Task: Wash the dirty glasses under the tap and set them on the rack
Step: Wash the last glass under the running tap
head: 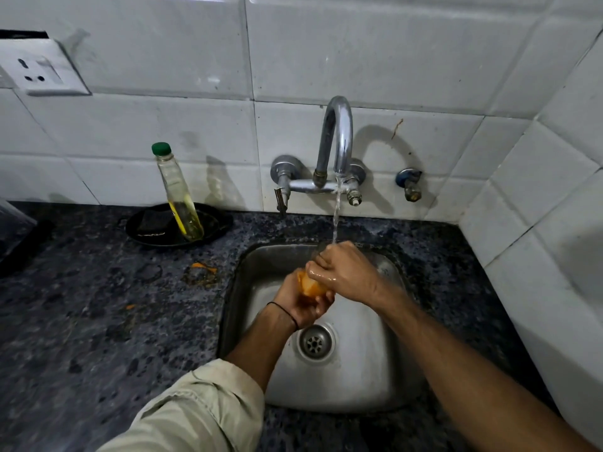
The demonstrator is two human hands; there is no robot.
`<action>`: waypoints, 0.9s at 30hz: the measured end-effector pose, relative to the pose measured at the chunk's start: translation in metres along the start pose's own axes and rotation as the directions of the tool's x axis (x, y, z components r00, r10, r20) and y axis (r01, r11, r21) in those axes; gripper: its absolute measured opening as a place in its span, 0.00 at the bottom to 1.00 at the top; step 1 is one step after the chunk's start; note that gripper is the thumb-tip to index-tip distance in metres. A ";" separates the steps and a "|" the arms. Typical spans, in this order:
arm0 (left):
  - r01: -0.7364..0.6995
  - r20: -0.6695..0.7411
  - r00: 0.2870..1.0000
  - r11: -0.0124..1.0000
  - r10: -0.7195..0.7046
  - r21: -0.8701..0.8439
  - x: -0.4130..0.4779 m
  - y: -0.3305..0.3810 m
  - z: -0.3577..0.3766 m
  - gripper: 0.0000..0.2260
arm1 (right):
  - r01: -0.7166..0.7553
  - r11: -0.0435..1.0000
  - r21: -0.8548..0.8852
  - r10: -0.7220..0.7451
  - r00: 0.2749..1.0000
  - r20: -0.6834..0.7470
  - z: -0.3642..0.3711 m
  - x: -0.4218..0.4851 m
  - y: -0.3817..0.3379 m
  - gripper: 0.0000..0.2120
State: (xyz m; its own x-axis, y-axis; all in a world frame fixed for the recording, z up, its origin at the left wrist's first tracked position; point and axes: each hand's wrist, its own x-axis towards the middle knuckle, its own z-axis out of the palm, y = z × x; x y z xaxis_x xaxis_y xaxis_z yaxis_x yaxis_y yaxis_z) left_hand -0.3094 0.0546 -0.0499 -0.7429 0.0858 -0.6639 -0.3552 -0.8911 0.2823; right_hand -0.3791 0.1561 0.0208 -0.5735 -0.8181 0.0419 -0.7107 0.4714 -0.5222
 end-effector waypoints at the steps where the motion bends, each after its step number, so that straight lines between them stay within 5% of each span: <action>1: -0.073 0.008 0.997 0.997 0.073 -0.004 0.001 0.000 0.001 0.18 | -0.022 1.000 0.010 0.023 0.999 -0.028 -0.001 -0.001 -0.002 0.22; 4: -0.309 0.039 0.949 0.949 0.312 -0.062 0.005 -0.001 0.000 0.17 | -0.223 0.954 0.199 0.243 0.967 -0.081 0.005 0.001 -0.013 0.20; 7: -0.328 0.053 0.942 0.941 0.333 -0.079 0.002 -0.001 -0.005 0.18 | -0.371 0.899 0.231 0.403 0.909 -0.108 0.015 0.005 -0.018 0.23; 9: -0.221 0.046 0.974 0.975 0.222 -0.020 -0.007 0.000 -0.008 0.18 | -0.312 0.928 0.203 0.337 0.936 -0.100 0.012 0.002 -0.018 0.25; 13: 0.027 0.036 0.999 0.986 -0.034 0.167 -0.018 0.009 -0.014 0.19 | 0.061 0.998 0.002 -0.061 0.991 0.119 -0.006 -0.010 -0.012 0.21; 16: -0.099 0.019 0.995 0.978 0.097 0.186 -0.014 0.014 -0.013 0.18 | 0.172 0.983 -0.058 -0.157 0.966 0.204 -0.009 -0.011 -0.007 0.17; 21: -0.370 0.000 0.928 0.923 0.372 0.110 -0.009 0.016 -0.009 0.15 | -0.084 0.982 0.171 0.061 0.989 0.135 0.005 -0.017 -0.017 0.15; 24: -0.410 0.030 0.912 0.909 0.409 0.073 -0.010 0.018 -0.013 0.15 | 0.049 0.995 0.082 -0.047 0.999 -0.028 0.008 -0.025 -0.017 0.02; 27: -0.424 0.001 0.905 0.901 0.425 0.096 -0.011 0.015 -0.014 0.16 | 0.208 0.978 -0.016 -0.208 0.978 0.007 0.002 -0.026 0.005 0.10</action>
State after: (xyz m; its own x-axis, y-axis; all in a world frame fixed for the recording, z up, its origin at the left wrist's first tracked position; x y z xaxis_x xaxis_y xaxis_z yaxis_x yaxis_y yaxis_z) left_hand -0.2980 0.0340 -0.0481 -0.8241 -0.3009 -0.4799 -0.0597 -0.7963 0.6019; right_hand -0.3670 0.1786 0.0156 -0.4107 -0.9004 0.1438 -0.8206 0.2963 -0.4887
